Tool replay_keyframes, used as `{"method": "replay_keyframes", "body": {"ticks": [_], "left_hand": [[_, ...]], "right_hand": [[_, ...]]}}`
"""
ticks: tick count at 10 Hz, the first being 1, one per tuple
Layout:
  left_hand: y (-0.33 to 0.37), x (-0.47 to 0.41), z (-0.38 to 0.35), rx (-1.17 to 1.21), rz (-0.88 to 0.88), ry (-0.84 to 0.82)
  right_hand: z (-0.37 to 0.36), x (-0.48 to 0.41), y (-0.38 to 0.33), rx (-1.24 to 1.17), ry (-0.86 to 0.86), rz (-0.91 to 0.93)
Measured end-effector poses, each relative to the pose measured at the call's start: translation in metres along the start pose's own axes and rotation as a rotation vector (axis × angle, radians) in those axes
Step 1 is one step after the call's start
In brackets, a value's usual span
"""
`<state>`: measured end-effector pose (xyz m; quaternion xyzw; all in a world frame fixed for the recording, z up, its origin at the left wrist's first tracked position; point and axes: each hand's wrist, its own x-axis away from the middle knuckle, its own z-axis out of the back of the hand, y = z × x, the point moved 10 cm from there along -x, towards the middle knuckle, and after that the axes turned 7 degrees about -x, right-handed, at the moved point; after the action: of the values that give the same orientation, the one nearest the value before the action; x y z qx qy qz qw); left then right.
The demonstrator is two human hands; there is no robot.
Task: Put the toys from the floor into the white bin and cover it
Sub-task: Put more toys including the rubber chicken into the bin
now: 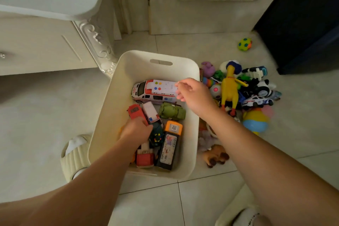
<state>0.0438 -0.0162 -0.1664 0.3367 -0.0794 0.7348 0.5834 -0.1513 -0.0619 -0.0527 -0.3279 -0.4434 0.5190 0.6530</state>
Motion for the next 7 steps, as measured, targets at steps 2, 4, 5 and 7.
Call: {"method": "replay_keyframes", "body": {"ticks": [2, 4, 5, 7], "left_hand": [[0.103, 0.053, 0.075, 0.325, -0.330, 0.408], [0.211, 0.114, 0.054, 0.394, -0.720, 0.337], [0.227, 0.100, -0.045, 0.349, -0.544, -0.123], [0.214, 0.078, -0.131, 0.124, -0.320, -0.417]], "right_hand": [[0.103, 0.017, 0.058, -0.323, 0.291, -0.214], [0.125, 0.069, 0.199, 0.160, 0.028, -0.690], [0.096, 0.112, 0.249, 0.145, -0.045, -0.886], [0.054, 0.111, 0.280, -0.039, 0.014, -0.801]]}}
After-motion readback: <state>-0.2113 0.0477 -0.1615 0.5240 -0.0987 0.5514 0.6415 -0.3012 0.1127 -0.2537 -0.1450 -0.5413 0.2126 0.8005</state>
